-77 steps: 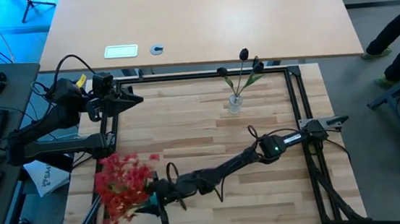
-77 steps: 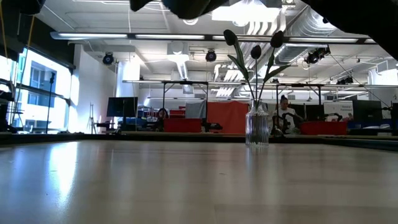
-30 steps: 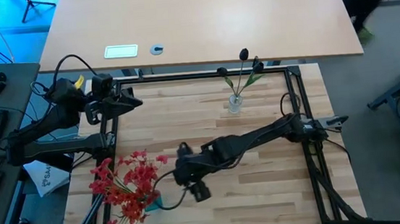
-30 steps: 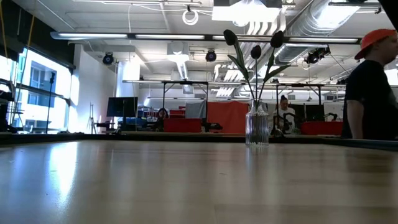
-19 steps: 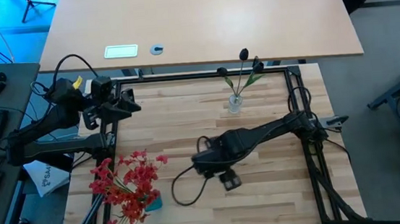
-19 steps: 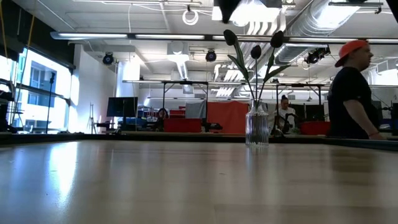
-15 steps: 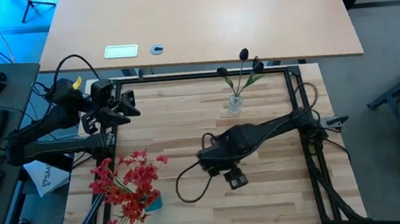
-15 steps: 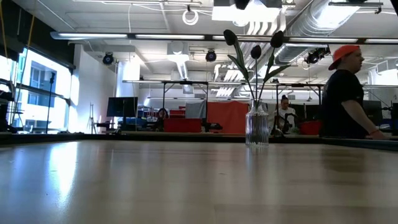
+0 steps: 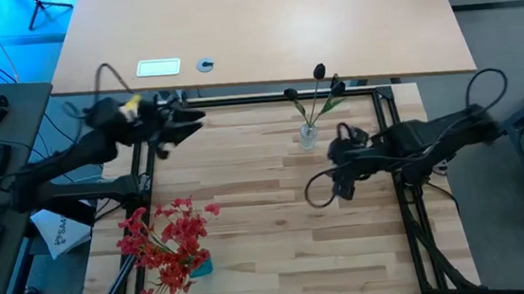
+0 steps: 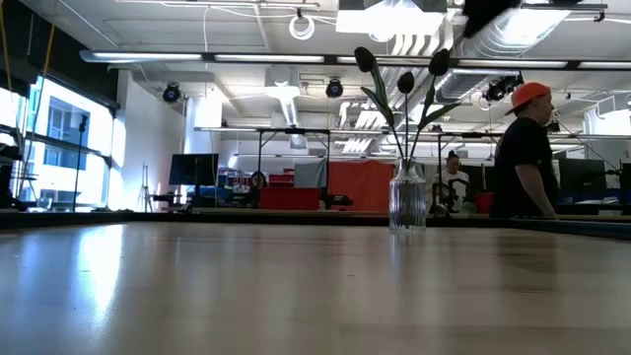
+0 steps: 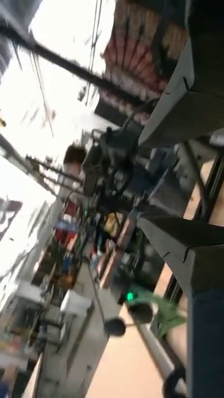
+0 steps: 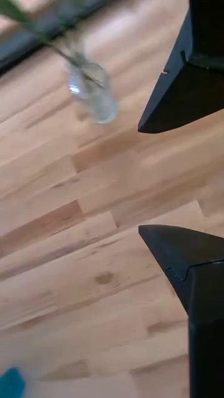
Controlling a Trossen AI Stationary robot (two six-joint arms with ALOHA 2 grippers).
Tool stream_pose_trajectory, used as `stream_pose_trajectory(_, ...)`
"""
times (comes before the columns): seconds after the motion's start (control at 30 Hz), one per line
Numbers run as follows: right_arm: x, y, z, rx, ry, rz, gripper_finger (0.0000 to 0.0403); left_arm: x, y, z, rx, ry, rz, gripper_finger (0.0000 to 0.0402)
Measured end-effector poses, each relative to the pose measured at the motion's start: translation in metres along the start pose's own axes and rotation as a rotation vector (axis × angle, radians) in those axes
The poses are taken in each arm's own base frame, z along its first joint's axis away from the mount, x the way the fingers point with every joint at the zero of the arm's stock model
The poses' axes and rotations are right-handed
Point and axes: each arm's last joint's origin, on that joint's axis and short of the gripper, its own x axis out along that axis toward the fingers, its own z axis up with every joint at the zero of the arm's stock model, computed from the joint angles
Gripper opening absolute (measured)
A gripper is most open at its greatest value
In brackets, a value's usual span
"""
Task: Sort flowers into vase by color
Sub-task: Return to Home Position
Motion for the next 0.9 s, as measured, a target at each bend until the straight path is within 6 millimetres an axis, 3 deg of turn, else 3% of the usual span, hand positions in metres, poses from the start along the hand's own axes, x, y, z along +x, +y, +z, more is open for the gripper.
stream_pose_trajectory(0.13, 0.008, -0.019, -0.033, 0.098, -0.04, 0.086, 0.0249, 0.034, 0.017, -0.008, 0.004, -0.032, -0.001, 0.0176)
stream_pose_trajectory(0.3, 0.016, -0.036, -0.069, 0.048, -0.062, 0.2, 0.0249, 0.077, 0.041, -0.024, -0.057, -0.111, -0.047, 0.0176)
stream_pose_trajectory(0.4, 0.013, -0.048, -0.087, 0.041, -0.092, 0.246, 0.0249, 0.091, 0.052, -0.037, -0.114, -0.077, -0.045, 0.0176)
stream_pose_trajectory(0.53, 0.006, -0.061, -0.1, 0.041, -0.211, 0.317, 0.0249, 0.09, 0.051, -0.047, -0.157, 0.036, -0.025, 0.0176)
stream_pose_trajectory(0.63, 0.003, -0.064, -0.102, 0.094, -0.327, 0.375, 0.0249, 0.079, 0.038, -0.048, -0.134, 0.097, 0.026, 0.0176)
stream_pose_trajectory(0.9, 0.013, -0.051, -0.078, 0.3, -0.681, 0.471, 0.0249, 0.043, -0.006, -0.059, 0.06, 0.066, 0.311, 0.0176)
